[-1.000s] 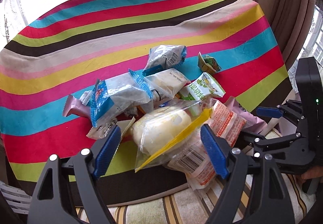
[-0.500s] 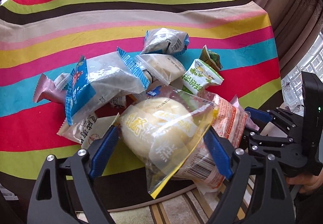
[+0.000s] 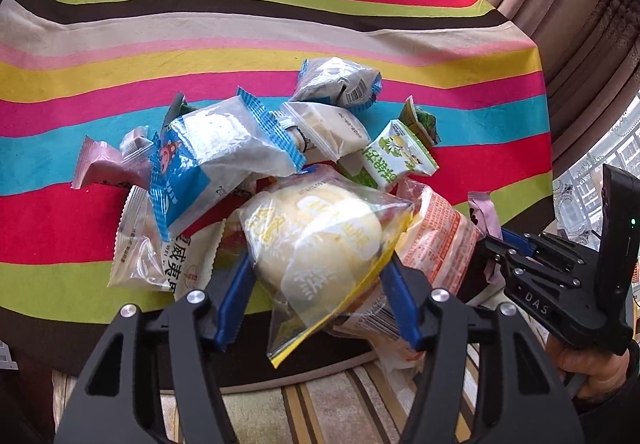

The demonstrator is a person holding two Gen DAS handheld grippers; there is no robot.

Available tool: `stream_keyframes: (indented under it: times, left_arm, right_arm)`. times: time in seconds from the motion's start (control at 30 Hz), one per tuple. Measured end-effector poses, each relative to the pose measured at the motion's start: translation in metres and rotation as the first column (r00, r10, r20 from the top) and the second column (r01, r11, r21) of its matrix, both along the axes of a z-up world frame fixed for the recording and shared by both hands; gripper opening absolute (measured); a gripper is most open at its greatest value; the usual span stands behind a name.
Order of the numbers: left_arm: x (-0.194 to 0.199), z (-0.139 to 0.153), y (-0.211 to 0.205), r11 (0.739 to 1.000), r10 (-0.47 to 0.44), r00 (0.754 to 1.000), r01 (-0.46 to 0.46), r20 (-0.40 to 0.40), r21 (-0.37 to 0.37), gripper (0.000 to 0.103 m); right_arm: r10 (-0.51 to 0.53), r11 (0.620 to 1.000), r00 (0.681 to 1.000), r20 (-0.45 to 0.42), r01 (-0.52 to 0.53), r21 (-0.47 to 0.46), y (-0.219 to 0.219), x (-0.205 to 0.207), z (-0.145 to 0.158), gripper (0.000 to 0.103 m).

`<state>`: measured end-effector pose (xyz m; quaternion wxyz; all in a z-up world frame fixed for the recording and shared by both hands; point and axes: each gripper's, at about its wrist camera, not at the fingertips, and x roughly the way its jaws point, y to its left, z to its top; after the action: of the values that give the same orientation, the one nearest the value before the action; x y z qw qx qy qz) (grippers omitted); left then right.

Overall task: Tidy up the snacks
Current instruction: 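Carry the bun bag and pink wrapper to the white box and release both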

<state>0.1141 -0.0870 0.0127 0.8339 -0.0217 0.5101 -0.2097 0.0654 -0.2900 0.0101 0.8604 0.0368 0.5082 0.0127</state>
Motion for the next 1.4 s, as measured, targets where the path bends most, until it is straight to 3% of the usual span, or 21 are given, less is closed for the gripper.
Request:
stream_keyframes:
  times: [0.63,0.9,1.13,1.4]
  left_arm:
    - [-0.035,0.059,-0.028,0.999,-0.014,0.987,0.006,0.163,0.051,0.060]
    - [-0.057,0.071,-0.081,0.991,-0.131,0.974,0.124,0.183,0.052,0.060]
    - [-0.084,0.062,-0.151,0.958,-0.288,0.945,0.283,0.155,0.056,0.060]
    - [-0.121,0.037,-0.226,0.887,-0.461,0.880,0.451,0.115,0.099,0.060]
  right_arm:
    - [-0.126,0.979,0.991,0.047,0.116,0.169,-0.056,-0.043,0.023,0.022]
    - [-0.229,0.958,0.972,0.053,0.215,0.187,-0.105,-0.072,0.023,0.022]
    - [-0.331,0.929,0.943,0.035,0.319,0.186,-0.156,-0.105,0.014,0.022]
    - [-0.416,0.892,0.910,-0.003,0.408,0.196,-0.197,-0.136,-0.004,0.022]
